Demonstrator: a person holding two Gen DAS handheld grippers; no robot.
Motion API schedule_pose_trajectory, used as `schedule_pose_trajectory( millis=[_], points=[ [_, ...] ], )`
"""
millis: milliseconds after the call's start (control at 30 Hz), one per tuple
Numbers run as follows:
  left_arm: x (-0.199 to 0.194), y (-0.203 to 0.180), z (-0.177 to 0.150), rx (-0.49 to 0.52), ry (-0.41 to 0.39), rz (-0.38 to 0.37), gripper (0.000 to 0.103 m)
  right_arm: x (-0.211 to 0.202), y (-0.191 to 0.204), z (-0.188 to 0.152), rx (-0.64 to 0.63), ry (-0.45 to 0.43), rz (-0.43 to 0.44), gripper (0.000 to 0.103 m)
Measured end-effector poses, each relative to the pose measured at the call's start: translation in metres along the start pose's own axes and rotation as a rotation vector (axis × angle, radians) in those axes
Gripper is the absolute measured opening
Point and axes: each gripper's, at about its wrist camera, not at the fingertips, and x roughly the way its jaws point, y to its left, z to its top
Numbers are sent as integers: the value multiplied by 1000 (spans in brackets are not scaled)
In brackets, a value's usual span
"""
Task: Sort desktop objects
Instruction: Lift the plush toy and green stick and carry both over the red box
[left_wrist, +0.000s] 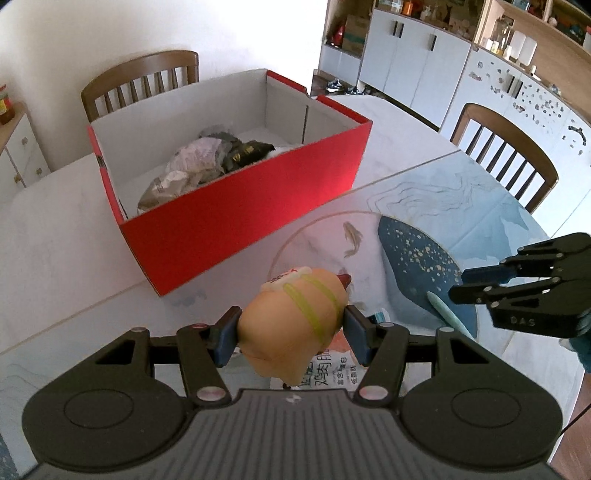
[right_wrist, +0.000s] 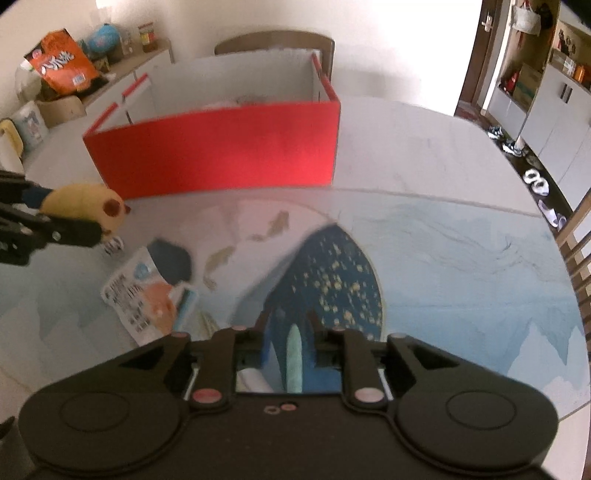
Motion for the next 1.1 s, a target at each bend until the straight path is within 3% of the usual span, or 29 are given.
schedule_pose_trajectory(
  millis=[300,667,867,967,1100],
  points=[
    [10,-3,-8,5,24,-12,58,18,-2,-22,24,60,13,33],
    [17,-4,-11,5,38,-21,58,24,4,-33,21,84,8,34],
    [18,-6,-12,7,40,-24,58,25,8,-33,-5,72,-20,26],
    [17,-7,-12,10,38,-25,58,25,9,-32,-4,68,-23,11],
    [13,-8,-11,14,31,-25,58,26,9,-30,-16,73,-26,10]
  ],
)
